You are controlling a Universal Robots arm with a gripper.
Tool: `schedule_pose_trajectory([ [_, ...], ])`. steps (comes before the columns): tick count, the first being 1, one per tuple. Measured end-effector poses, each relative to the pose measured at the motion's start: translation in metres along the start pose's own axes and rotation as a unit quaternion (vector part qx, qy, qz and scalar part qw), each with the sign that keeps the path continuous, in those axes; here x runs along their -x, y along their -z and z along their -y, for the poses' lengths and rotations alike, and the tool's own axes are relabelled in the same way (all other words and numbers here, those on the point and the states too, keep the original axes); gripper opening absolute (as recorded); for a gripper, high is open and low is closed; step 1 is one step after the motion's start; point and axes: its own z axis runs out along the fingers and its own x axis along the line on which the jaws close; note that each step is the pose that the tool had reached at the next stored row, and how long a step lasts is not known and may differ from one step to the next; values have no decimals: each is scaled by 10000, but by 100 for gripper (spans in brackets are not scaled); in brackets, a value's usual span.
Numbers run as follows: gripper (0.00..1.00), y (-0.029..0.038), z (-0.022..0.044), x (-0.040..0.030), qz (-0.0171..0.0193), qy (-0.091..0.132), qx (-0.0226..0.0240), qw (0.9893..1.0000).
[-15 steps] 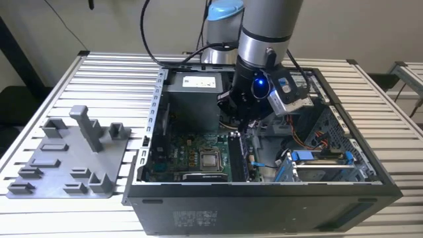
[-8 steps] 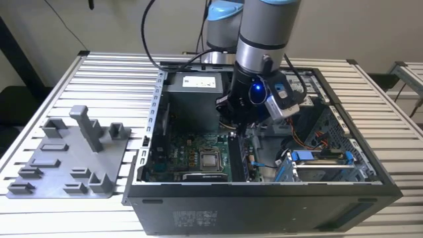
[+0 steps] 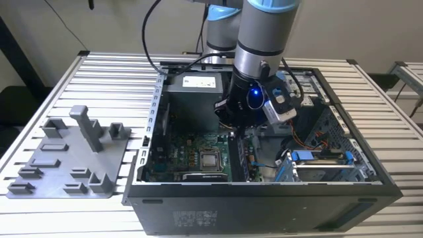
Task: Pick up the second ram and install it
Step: 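Insert the second ram into the second slot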
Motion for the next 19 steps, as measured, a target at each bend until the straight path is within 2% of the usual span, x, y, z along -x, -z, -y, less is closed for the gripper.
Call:
schedule_pose_trajectory([
  [14, 14, -28, 0, -4, 0, 0, 1, 10000],
  [19, 14, -82, 0, -28, 0, -1, 0, 10000],
])
